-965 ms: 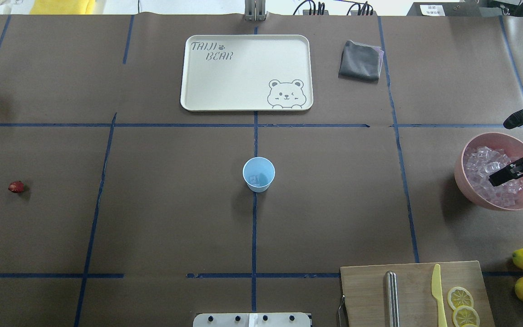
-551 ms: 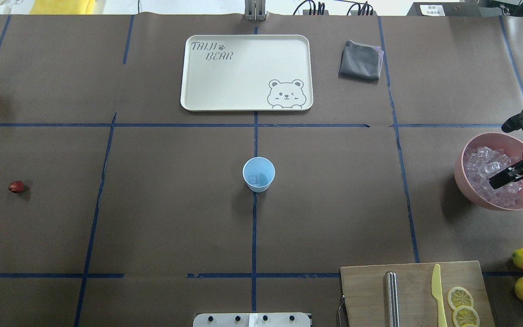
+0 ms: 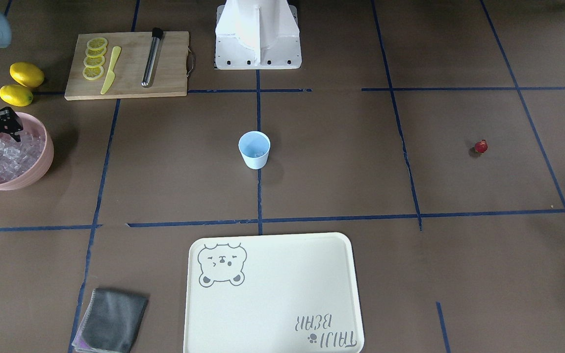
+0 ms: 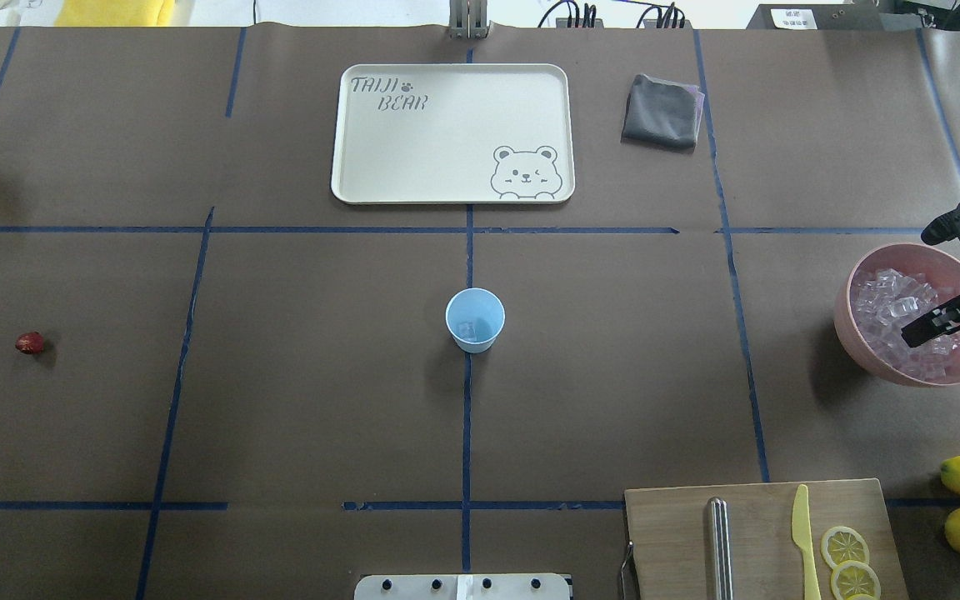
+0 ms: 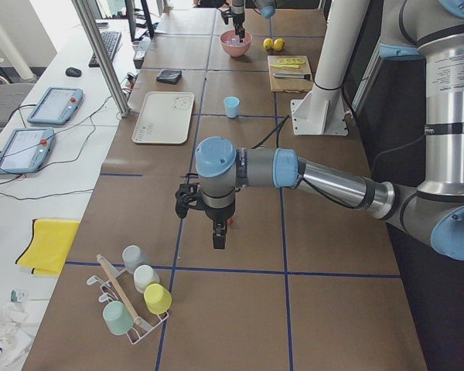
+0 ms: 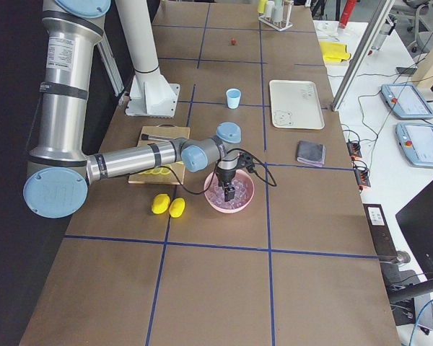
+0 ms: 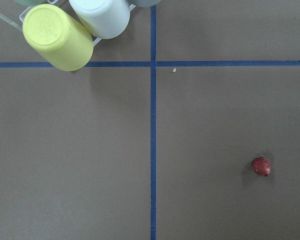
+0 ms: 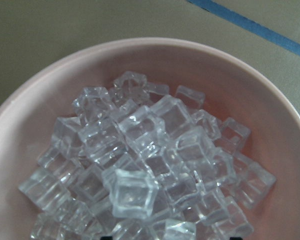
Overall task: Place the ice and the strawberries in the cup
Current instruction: 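Lower the right gripper into the bowl and grasp another ice cube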
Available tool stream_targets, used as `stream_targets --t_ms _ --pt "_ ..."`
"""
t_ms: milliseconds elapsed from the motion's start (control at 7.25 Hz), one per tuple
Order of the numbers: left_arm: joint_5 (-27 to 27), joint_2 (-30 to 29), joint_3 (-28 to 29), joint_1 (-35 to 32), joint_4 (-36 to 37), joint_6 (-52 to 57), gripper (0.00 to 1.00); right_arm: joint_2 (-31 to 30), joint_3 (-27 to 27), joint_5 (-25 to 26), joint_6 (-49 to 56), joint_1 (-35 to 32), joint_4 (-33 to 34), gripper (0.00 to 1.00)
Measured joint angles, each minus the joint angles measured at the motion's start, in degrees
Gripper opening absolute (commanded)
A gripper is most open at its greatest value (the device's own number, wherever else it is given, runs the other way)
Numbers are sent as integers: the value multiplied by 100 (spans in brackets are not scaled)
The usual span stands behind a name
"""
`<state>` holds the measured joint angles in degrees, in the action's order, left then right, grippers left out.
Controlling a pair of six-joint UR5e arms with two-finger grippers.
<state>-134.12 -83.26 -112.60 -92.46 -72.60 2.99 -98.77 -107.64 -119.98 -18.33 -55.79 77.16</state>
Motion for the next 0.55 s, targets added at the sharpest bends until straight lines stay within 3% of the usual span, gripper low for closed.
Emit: stream_targets --t_ms 138,551 --pt "0 12 -10 0 0 2 100 -1 0 -1 11 -1 0 61" --pt "0 20 -16 0 0 1 100 2 -20 -8 22 -4 0 58"
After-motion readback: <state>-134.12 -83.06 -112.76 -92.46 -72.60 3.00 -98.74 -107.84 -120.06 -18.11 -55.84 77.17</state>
